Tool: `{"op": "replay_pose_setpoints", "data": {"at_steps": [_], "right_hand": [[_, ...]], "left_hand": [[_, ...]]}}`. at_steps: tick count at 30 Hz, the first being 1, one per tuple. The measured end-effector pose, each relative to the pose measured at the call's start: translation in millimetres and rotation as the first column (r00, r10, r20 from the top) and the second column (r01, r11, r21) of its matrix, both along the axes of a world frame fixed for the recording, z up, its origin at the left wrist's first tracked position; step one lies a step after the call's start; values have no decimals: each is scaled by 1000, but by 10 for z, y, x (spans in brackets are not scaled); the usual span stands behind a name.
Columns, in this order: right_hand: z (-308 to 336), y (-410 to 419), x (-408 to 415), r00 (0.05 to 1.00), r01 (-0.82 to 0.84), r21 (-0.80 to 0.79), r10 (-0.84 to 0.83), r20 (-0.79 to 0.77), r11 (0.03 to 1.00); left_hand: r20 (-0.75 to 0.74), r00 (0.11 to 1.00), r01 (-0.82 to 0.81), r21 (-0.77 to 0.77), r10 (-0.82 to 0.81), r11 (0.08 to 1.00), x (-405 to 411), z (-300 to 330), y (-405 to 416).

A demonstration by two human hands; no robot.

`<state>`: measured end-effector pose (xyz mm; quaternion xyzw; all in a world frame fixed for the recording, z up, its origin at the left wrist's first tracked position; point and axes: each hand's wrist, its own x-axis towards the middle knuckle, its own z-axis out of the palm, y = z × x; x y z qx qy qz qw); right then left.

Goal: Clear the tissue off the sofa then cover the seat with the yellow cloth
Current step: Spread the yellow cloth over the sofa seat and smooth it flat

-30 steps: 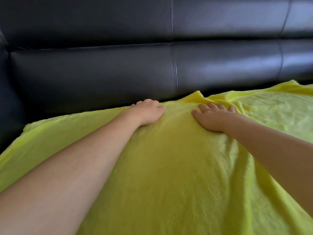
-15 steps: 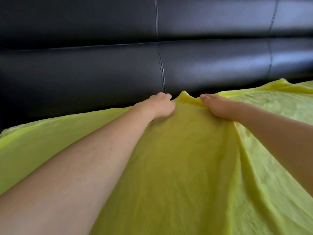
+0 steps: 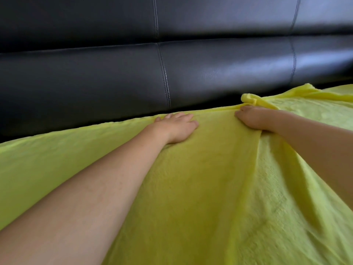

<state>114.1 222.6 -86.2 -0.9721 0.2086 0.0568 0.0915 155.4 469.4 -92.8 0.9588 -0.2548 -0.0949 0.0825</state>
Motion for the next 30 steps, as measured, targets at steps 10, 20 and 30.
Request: {"op": "replay_pose_setpoints", "data": {"at_steps": [10,20,30], "right_hand": [[177,823,-659,949,-182,-129,209,235,975],[43,1403,-1751,959,-195,-10,193,209,981],[-30,1837,-2300,939,-257,62,234,253,964]], "left_hand": [[38,999,-26,-19,26,999,-11,-47,-30],[283,951,-95,-110,123,989,-1401,401,291],[182,968,-175,-22,176,984,-2133,42,1058]]}}
